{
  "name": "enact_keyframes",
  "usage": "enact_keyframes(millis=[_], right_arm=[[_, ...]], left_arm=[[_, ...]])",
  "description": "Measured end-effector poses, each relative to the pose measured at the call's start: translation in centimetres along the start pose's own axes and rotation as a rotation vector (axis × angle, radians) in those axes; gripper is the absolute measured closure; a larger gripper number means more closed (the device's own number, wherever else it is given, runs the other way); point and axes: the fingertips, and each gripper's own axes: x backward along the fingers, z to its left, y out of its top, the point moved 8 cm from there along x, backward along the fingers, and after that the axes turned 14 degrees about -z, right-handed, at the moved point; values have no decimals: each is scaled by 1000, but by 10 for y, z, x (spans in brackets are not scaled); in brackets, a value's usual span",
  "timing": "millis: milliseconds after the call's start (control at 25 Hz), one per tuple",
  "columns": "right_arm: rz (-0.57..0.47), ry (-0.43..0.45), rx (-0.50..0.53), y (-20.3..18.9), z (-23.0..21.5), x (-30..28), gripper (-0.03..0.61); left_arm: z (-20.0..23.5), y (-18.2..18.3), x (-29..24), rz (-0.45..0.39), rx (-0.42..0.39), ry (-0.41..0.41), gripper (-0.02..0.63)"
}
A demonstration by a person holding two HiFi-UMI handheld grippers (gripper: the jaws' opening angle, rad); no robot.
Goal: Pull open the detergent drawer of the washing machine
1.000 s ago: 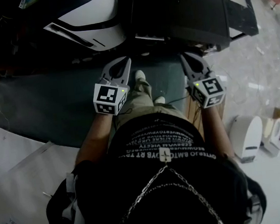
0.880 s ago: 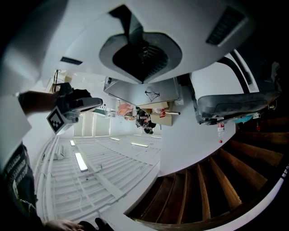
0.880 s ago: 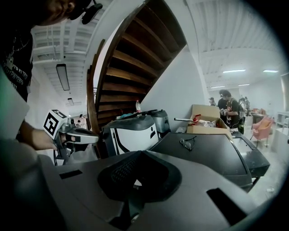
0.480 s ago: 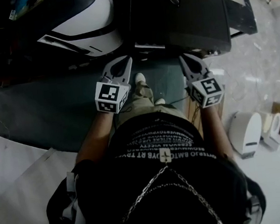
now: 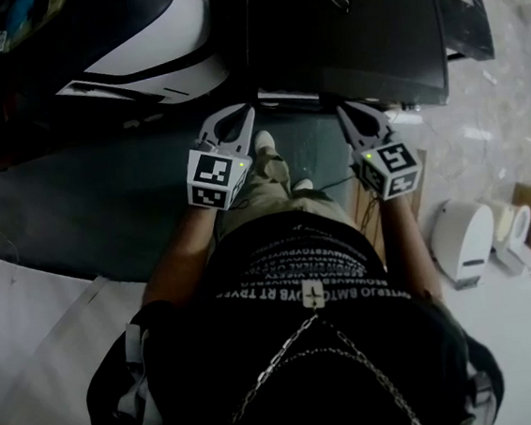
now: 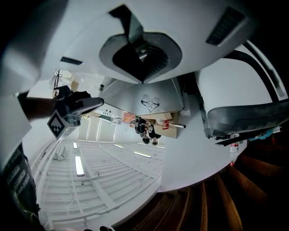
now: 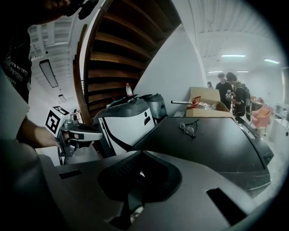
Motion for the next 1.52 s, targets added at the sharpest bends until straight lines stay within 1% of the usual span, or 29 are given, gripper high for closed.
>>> enact_keyframes(millis=[160,360,600,720,880,960,1000,1200,1320,1520], right_arm=[[36,-34,-17,-21,-14,-14,575],[93,-38,-48,-44,-24,-32,575],[158,-26,-74,-72,-35,-48,575],[185,-22,-82,-83,-37,-53,574],[212,-9,-91,-95,-37,-58,565],[231,0,-93,-100,-38,-62,496],[241,5,-93,-103,-38,-64,490],[299,16,-121,-119,-39,-71,482],[299,34,-145,-122,-37,-76,477],[306,22,-143,-122,-33,-76,469]], left_arm=[[14,-22,-17,48,3,-7,611],[30,-53,-38,126,11,-16,609],[39,-83,-61,182,16,-64,606],[41,-96,-70,210,22,-94,540],[40,-105,-79,229,27,-135,497],[39,-109,-84,237,25,-145,488],[39,-111,-86,241,24,-148,483],[36,-120,-92,239,30,-168,472],[37,-121,-92,233,48,-170,472],[37,-120,-92,264,75,-168,474]])
